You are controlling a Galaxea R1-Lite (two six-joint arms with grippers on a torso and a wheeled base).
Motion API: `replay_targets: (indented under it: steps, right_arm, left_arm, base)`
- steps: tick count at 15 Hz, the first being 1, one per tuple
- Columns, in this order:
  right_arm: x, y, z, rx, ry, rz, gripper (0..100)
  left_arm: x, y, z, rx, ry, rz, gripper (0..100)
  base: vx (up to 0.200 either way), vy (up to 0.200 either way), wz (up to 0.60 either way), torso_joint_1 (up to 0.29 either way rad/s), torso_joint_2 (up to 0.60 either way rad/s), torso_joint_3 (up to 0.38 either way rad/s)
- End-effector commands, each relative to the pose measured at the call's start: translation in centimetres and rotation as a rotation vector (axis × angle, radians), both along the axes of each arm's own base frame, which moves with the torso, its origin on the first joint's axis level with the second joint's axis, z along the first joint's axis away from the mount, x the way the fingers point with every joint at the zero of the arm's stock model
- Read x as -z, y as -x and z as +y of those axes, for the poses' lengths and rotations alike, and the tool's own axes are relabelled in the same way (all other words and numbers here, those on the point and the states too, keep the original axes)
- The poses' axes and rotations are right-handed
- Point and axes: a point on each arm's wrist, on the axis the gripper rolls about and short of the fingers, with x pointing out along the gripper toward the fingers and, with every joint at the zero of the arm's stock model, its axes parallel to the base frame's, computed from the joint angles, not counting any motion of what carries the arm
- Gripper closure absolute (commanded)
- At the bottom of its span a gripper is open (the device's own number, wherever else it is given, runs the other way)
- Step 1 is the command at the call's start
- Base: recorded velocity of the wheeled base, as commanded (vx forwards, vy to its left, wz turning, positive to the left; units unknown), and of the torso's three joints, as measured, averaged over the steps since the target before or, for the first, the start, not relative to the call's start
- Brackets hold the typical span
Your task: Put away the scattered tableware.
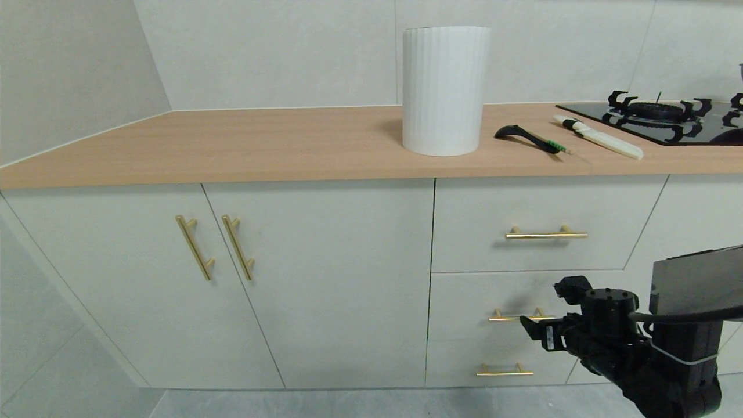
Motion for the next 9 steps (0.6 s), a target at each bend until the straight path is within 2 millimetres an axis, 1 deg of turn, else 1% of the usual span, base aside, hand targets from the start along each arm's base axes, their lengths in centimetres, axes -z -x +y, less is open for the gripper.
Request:
replay_targets:
  steps: [1,3,4,6,9]
  right_arm:
    - [2.5,-0.5,0.1,0.018,0.019,0.035,0]
    - [2.7,-0.5,0.1,0.020,0.019,0.038,0]
    - [2.8,-1.1,0.2,0.039,-0.006,0.023,0]
    - [3.0,-1.6,0.2,0.089,-0.007,0.004,0]
    - [2.4,-1.9,0.2,0.100,-0.026,-0.059,0]
  left_arm:
    - [0.0,0.0,0.0,0.000,0.000,0.000,0]
    - [0.0,0.0,0.0,0.000,0.000,0.000,0]
    - [0.0,0.0,0.0,0.000,0.000,0.000,0]
    - [0.0,0.0,0.0,0.000,0.000,0.000,0]
    - [0.0,0.0,0.0,0.000,0.000,0.000,0]
  base:
    - [0.000,0.000,0.00,0.000,0.00,0.000]
    - [0.000,0.000,0.00,0.000,0.00,0.000]
    - [0.000,0.000,0.00,0.000,0.00,0.000]
    - [0.000,0.000,0.00,0.000,0.00,0.000]
    - [0.000,0.000,0.00,0.000,0.00,0.000]
